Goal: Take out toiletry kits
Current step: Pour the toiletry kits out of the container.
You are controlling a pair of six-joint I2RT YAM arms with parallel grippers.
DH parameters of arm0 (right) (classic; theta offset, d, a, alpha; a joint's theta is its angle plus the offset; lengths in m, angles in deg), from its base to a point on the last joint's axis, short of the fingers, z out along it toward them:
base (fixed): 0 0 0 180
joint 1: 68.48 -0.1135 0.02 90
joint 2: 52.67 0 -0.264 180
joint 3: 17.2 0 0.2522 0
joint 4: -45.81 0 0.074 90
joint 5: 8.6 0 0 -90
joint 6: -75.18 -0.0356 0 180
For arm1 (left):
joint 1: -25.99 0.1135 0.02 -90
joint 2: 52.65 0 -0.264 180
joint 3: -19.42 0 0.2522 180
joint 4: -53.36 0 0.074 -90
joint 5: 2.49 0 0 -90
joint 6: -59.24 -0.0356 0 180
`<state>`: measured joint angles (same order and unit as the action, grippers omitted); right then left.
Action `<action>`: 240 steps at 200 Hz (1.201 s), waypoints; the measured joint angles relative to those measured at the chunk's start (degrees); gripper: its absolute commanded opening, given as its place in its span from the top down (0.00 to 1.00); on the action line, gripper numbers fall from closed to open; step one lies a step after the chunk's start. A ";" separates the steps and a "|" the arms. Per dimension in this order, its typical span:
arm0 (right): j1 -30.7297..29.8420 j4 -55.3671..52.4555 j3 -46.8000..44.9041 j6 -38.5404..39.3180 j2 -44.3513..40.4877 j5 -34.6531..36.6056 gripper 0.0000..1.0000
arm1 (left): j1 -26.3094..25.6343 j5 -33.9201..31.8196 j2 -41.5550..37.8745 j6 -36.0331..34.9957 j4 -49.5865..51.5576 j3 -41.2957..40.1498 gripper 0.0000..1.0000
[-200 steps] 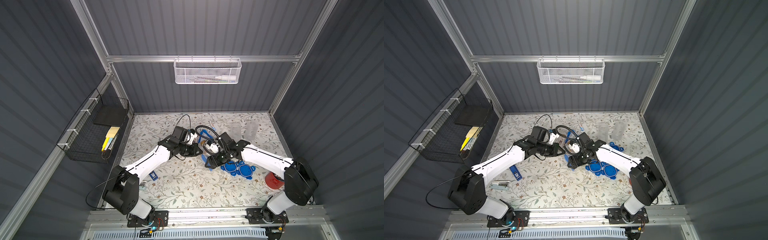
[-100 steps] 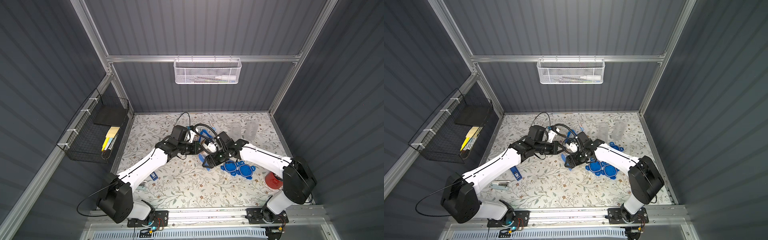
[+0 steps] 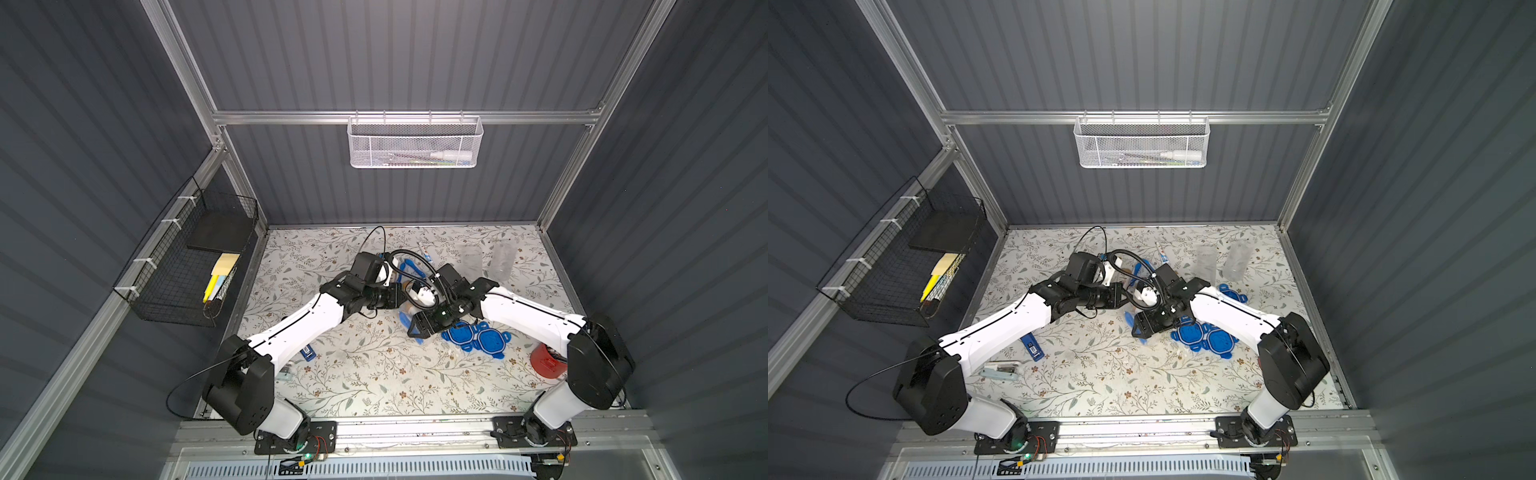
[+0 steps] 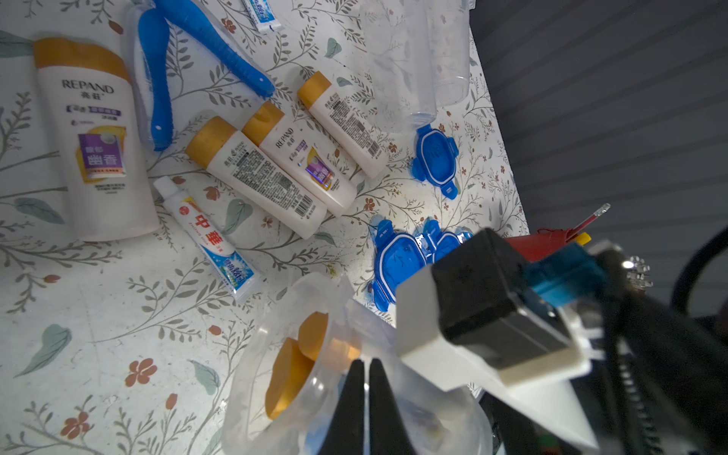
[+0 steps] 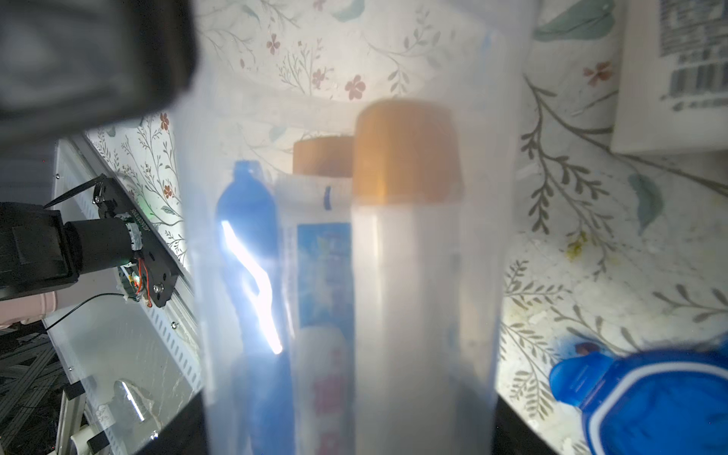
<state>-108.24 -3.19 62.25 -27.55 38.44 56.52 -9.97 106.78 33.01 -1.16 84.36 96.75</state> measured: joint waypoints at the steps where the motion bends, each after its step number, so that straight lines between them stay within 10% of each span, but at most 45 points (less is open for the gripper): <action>1: 0.00 -0.07 0.00 -0.02 -0.07 0.02 0.58 | 0.00 -0.04 0.02 0.00 0.00 0.00 0.91; 240: -0.26 -2.27 6.40 0.72 6.84 14.88 0.64 | 0.00 -19.71 -16.11 -0.79 17.18 0.00 0.82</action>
<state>-108.51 -5.47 68.66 -26.83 45.28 71.40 -9.97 87.06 16.91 -1.95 101.54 96.75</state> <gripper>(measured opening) 0.734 0.172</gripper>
